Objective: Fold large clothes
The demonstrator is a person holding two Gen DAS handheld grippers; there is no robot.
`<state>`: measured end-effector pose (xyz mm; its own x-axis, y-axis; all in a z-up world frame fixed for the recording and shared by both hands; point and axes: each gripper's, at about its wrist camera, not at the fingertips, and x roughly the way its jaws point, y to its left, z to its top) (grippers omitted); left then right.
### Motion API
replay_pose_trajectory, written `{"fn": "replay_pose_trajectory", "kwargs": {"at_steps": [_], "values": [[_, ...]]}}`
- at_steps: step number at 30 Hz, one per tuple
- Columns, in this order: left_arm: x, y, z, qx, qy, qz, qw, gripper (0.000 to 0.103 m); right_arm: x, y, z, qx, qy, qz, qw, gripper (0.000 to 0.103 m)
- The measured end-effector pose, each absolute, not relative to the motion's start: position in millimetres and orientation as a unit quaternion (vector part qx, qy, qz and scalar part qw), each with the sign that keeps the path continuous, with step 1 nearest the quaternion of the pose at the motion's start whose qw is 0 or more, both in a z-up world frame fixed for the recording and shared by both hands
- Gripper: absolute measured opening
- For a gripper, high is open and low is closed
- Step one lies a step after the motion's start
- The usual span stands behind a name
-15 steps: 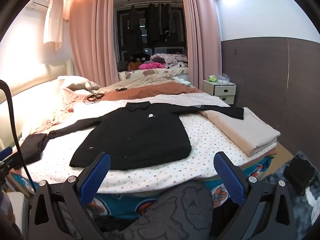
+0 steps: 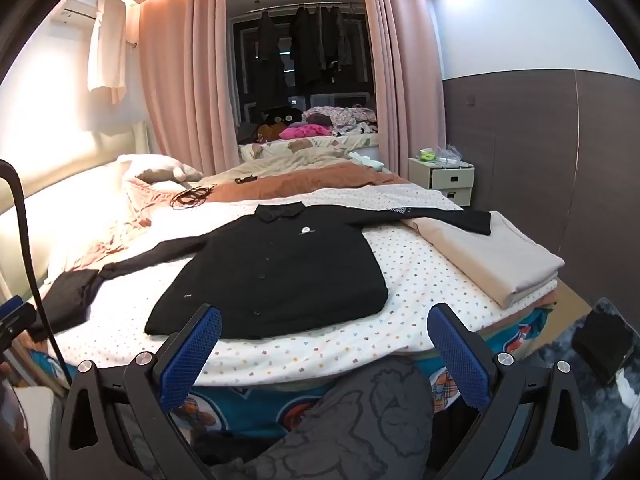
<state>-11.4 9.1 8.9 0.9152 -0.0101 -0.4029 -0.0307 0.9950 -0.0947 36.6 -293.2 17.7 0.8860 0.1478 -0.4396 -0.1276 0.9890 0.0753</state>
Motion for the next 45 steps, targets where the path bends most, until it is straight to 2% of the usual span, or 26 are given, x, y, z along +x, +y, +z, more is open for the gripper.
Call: {"fn": "replay_pose_trajectory", "kwargs": {"at_steps": [45], "values": [[-14.9, 11.8, 6.9, -0.054, 0.202, 0.002, 0.978, 0.103, 33.3, -291.8, 16.8, 0.036, 0.221, 0.067, 0.972, 0.103]]}}
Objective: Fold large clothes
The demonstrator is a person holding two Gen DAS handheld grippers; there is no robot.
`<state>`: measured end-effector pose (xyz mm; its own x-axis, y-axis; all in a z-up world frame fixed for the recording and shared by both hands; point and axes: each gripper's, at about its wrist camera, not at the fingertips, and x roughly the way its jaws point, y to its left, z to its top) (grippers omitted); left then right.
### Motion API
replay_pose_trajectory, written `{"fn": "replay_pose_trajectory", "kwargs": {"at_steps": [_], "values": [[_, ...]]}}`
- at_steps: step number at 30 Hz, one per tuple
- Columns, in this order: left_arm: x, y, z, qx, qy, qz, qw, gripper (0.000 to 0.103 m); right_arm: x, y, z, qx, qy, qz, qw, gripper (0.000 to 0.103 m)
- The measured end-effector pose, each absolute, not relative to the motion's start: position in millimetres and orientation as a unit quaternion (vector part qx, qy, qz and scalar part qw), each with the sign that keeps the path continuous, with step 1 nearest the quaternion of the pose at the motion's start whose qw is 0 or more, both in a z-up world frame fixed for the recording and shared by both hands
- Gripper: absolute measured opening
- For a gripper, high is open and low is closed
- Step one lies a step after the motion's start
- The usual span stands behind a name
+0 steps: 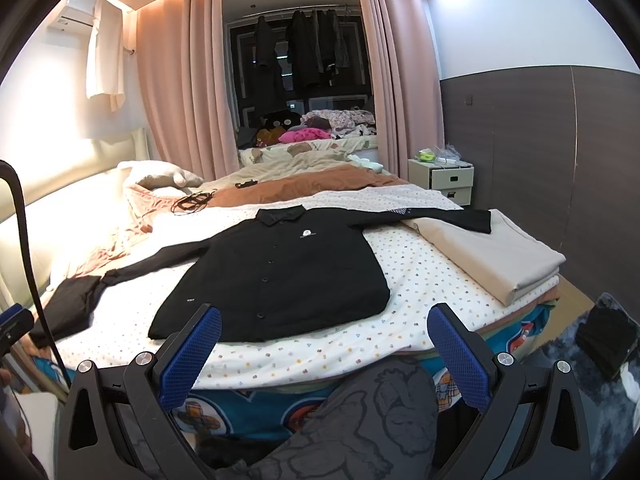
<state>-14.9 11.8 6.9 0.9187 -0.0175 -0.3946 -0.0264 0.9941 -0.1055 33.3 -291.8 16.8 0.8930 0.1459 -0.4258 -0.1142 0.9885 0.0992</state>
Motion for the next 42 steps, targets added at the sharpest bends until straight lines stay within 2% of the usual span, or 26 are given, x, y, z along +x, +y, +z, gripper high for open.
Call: {"fn": "replay_pose_trajectory", "kwargs": {"at_steps": [30, 42], "values": [[-12.2, 2.0, 2.3, -0.052, 0.199, -0.005, 0.979, 0.103, 39.4, -301.3, 8.6, 0.048, 0.230, 0.058, 0.970, 0.103], [17.1, 26.1, -7.5, -0.052, 0.201, 0.013, 0.978, 0.103, 77.5, -287.5, -5.5, 0.027, 0.238, 0.061, 0.969, 0.103]]}}
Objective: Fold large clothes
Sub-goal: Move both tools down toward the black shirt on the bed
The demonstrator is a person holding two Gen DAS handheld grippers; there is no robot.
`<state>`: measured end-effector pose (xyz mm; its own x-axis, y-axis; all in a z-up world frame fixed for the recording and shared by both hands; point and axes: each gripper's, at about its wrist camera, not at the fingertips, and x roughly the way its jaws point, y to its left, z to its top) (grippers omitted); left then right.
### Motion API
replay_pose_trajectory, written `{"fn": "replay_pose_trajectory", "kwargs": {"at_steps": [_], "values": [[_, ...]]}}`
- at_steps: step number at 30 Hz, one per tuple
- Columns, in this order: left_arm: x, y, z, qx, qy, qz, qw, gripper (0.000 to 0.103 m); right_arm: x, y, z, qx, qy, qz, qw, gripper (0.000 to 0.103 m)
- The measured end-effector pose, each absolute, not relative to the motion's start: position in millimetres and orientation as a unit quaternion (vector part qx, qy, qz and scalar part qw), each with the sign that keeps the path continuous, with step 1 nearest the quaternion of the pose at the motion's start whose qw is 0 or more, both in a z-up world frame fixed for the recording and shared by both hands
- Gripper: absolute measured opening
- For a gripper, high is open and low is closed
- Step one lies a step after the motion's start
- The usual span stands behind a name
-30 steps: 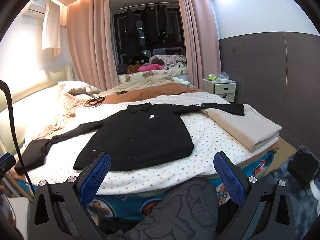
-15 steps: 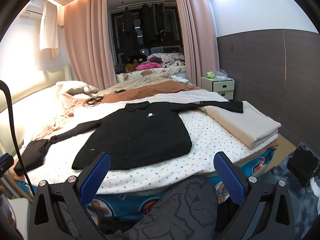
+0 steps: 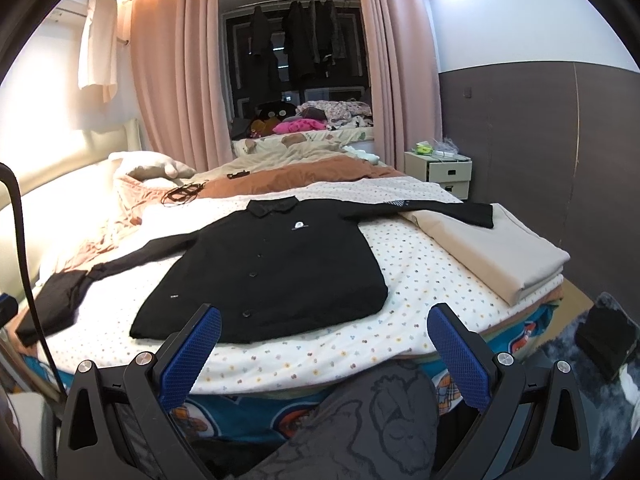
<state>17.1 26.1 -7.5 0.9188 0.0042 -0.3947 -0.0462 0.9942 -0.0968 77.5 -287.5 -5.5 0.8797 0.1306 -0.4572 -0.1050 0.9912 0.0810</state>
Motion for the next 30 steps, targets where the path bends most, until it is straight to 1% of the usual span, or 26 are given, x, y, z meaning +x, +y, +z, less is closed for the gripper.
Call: {"fn": "replay_pose_trajectory", "kwargs": {"at_steps": [13, 25, 30], "values": [[76.2, 58.8, -24.5, -0.046, 0.230, 0.030, 0.972, 0.103, 147.8, -260.0, -20.0, 0.014, 0.243, 0.089, 0.966, 0.103], [143.5, 96.6, -33.4, -0.047, 0.279, 0.055, 0.958, 0.102, 221.5, -225.0, -33.7, 0.015, 0.251, 0.100, 0.963, 0.103], [171.2, 116.1, -33.8, -0.052, 0.293, 0.069, 0.952, 0.099, 246.6, -214.9, -38.1, 0.018, 0.259, 0.114, 0.959, 0.103]]}}
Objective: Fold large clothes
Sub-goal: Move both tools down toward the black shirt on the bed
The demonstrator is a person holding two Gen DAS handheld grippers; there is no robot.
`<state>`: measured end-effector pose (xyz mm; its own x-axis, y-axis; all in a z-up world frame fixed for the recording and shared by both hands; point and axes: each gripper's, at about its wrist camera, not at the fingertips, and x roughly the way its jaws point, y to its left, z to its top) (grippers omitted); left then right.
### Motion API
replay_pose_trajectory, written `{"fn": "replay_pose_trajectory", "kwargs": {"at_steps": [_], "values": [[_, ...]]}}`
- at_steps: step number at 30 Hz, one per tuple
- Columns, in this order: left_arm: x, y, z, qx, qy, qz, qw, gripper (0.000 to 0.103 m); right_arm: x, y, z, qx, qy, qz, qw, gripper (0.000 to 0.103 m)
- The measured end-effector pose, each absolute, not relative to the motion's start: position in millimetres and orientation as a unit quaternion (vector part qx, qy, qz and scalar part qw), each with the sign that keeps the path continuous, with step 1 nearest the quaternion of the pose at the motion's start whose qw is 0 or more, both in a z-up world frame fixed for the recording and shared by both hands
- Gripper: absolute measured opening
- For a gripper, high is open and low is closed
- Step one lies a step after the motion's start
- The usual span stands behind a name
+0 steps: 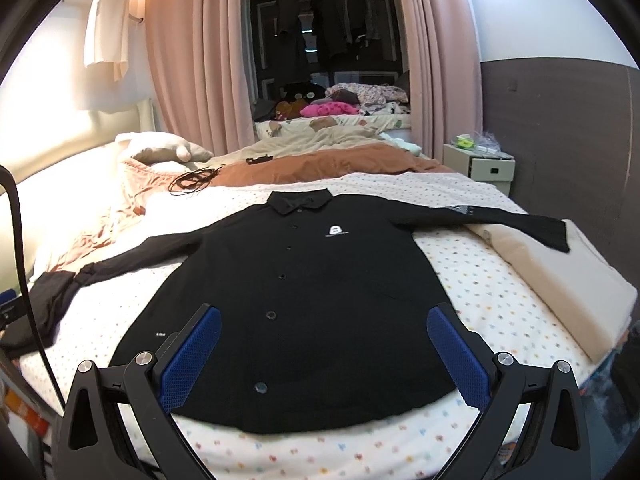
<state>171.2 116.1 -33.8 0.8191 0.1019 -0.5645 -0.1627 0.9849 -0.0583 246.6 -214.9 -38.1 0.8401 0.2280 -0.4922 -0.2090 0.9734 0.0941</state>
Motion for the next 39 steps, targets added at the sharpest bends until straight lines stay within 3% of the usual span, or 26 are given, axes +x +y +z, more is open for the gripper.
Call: {"fn": "replay_pose_trajectory", "kwargs": {"at_steps": [10, 27, 30, 34, 39], "values": [[215.8, 159.7, -30.0, -0.085, 0.307, 0.101, 0.942, 0.090, 294.8, -194.8, -38.9, 0.028, 0.280, 0.131, 0.951, 0.103], [266.3, 237.4, -26.2, -0.165, 0.310, 0.176, 0.920, 0.089, 379.6, -143.6, -21.4, 0.015, 0.307, 0.179, 0.934, 0.103], [277.0, 253.5, -33.0, -0.184, 0.315, 0.187, 0.912, 0.086, 395.4, -134.0, -19.7, 0.013, 0.307, 0.193, 0.932, 0.101], [289.7, 272.1, -42.8, -0.203, 0.323, 0.200, 0.902, 0.083, 416.3, -122.0, -23.1, 0.026, 0.323, 0.214, 0.921, 0.092], [303.6, 295.9, -55.4, -0.229, 0.331, 0.218, 0.889, 0.083, 438.6, -109.9, -30.5, 0.035, 0.339, 0.215, 0.915, 0.091]]}}
